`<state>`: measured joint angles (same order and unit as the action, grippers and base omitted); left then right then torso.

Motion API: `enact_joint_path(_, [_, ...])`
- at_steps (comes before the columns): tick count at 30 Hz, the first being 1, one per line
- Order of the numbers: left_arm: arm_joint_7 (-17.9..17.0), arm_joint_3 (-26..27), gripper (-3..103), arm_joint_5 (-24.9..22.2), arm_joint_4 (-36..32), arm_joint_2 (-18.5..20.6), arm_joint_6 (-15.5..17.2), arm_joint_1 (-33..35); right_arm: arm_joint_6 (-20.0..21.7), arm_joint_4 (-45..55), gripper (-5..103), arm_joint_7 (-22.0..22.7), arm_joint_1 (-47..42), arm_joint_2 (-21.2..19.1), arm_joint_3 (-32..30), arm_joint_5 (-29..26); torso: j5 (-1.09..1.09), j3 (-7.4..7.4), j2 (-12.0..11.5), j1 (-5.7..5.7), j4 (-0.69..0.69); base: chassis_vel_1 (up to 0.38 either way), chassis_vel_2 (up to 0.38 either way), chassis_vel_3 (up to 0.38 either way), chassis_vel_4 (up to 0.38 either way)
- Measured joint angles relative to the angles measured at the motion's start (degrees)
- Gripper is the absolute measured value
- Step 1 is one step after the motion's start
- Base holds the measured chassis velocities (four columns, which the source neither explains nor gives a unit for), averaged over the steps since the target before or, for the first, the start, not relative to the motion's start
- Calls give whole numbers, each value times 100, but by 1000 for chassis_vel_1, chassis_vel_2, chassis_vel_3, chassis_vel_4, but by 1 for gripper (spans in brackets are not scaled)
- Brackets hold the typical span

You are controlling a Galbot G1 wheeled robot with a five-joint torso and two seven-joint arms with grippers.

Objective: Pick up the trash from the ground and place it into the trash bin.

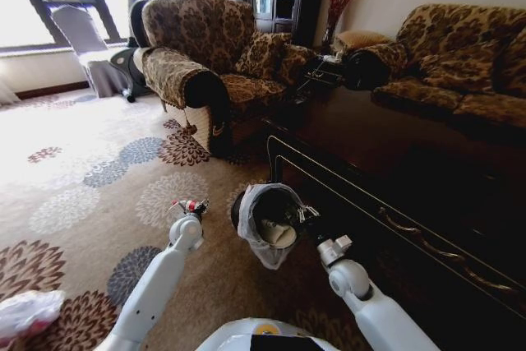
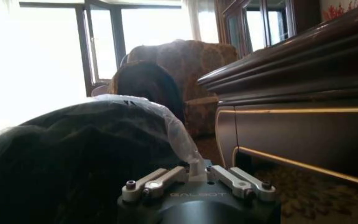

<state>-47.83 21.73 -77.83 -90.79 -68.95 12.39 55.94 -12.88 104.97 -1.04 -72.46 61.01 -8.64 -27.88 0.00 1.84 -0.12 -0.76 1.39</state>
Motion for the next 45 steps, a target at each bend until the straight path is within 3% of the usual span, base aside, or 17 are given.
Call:
enact_joint_path(10, [-41, 203, 94, -375, 711, -171, -117, -297, -113, 15, 0, 1, -153, 99, 53, 62, 1, 1, 0, -1, 0, -173, 198, 181, -218])
enact_joint_path(29, [-152, 603, 96, -374, 1588, -314, -55, -483, -164, -23, 0, 1, -268, 102, -51, 17, 0, 0, 0, 0, 0, -37, 71, 29, -58])
enact_joint_path(36, [1, 635, 96, -296, 2061, -375, -87, -637, -157, -44, 0, 0, -289, 90, -81, 24, 1, 0, 0, -1, -2, 0, 0, 0, 0])
enact_joint_path(39, [221, 591, 98, -214, 2493, -423, -126, -781, -133, -71, 0, 0, -318, 89, -137, 61, 2, 1, 0, -1, -1, 0, 0, 0, 0])
enact_joint_path(45, [523, 602, 86, -101, 3009, -503, -166, -951, -132, -21, 0, -1, -388, 84, -212, 76, 1, 1, 0, -1, 0, 0, 0, 0, 0])
